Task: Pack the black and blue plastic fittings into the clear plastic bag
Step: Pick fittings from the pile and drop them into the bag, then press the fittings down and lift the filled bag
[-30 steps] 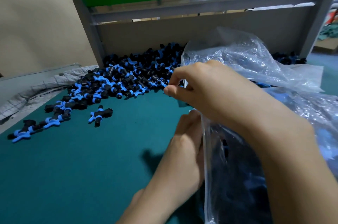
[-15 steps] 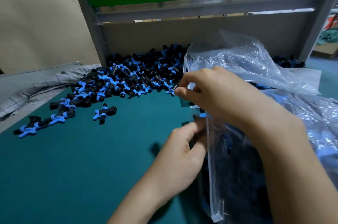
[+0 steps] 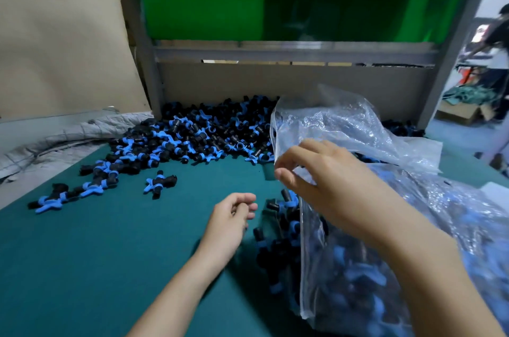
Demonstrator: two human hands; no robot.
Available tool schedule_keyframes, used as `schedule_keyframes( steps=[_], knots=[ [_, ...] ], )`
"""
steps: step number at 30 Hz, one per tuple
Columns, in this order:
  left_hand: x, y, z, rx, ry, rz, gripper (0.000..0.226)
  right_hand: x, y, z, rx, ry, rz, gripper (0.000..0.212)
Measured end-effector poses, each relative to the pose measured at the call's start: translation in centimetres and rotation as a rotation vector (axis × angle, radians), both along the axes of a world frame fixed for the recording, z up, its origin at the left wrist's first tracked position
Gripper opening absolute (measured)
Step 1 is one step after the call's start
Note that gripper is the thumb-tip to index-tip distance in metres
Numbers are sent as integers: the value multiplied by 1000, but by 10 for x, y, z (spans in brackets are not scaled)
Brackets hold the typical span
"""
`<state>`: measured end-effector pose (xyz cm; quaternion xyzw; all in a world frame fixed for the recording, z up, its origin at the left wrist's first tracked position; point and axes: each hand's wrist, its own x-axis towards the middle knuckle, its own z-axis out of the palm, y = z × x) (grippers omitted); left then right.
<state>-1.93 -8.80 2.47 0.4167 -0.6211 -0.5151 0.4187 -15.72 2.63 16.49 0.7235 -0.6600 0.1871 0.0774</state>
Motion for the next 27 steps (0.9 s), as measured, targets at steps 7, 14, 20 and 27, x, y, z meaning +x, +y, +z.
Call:
schedule_keyframes(
  steps=[7,14,20,27],
  knots=[
    [-6,-8,-18,1,-164,124,25,19,48,-46,47,245,32,44],
    [39,31,-10,-86,-177,83,21,14,63,-65,-234,324,158,44],
    [56,84,-13,-461,-583,-132,36,13,58,-69,-413,393,241,45],
    [21,93,15,31,236,-181,20,7,56,-73,-529,416,246,42]
  ],
)
